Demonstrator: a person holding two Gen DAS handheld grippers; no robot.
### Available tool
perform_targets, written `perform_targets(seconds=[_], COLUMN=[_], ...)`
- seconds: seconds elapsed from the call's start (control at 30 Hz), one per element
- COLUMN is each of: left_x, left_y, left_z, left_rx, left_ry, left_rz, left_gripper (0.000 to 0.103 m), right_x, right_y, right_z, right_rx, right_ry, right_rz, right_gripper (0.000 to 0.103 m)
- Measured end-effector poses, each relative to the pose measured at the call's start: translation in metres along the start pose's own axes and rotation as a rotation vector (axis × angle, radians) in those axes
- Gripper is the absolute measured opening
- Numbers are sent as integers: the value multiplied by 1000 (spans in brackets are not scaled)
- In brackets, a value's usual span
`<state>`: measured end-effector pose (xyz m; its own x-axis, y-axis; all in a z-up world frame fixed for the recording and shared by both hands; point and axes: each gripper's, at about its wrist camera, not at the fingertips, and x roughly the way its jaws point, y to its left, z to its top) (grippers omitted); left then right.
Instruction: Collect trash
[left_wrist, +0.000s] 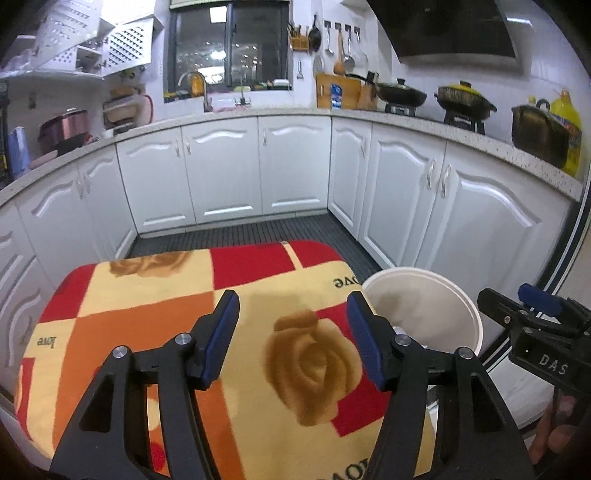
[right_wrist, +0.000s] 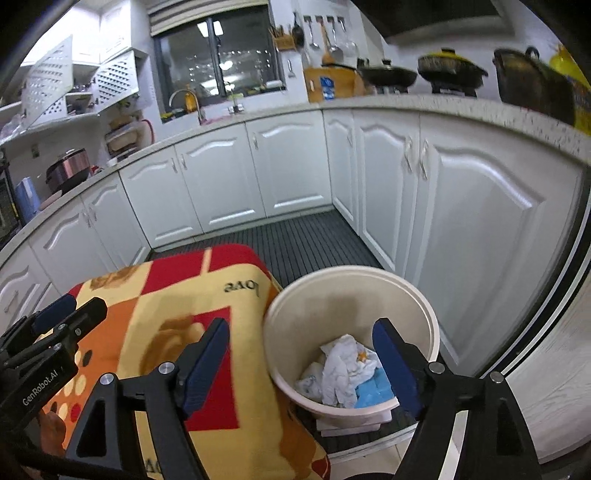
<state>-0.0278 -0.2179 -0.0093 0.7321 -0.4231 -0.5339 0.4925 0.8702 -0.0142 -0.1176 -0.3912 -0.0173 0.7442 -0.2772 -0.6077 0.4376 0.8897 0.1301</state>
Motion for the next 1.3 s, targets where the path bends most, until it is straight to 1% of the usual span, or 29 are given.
perform_targets(seconds=[0.07,0.13,0.17,0.2,0.23,0.33,0.4,0.73,1.3], left_x=[-9,-19,-23,-26,-31,-45,-49,-60,-63], left_y=[5,11,11,13,15,21,23,29,31], left_z=[0,1,1,1,1,1,2,0,-3], left_rx=[-9,-21,-27,-31,-39,-55,-56,-57,-71], left_ry=[-15,-41,-51,-59,-74,-119,-124,-144,-156], left_rz=[-3,-3,-2,-3,-7,-12,-10,4,21], left_gripper=[59,60,62,70,76,79,83,84,84], right_x=[-8,-18,-22,-26,-29,-38,-45,-59,-64], right_y=[6,11,14,17,19,26,30,42,47], right_z=[0,1,2,2,3,3,1,-3,0], right_rx=[-1,-4,-8,-15,-23,-35,-41,-64,-67], right_ry=[-18,-45,-55,-64,-71,-93,-108,-140,-165], right_rz=[0,-1,-3,-8,-13,-13,-13,-15,-19], right_gripper=[84,85,86,87,87,90,91,94,97])
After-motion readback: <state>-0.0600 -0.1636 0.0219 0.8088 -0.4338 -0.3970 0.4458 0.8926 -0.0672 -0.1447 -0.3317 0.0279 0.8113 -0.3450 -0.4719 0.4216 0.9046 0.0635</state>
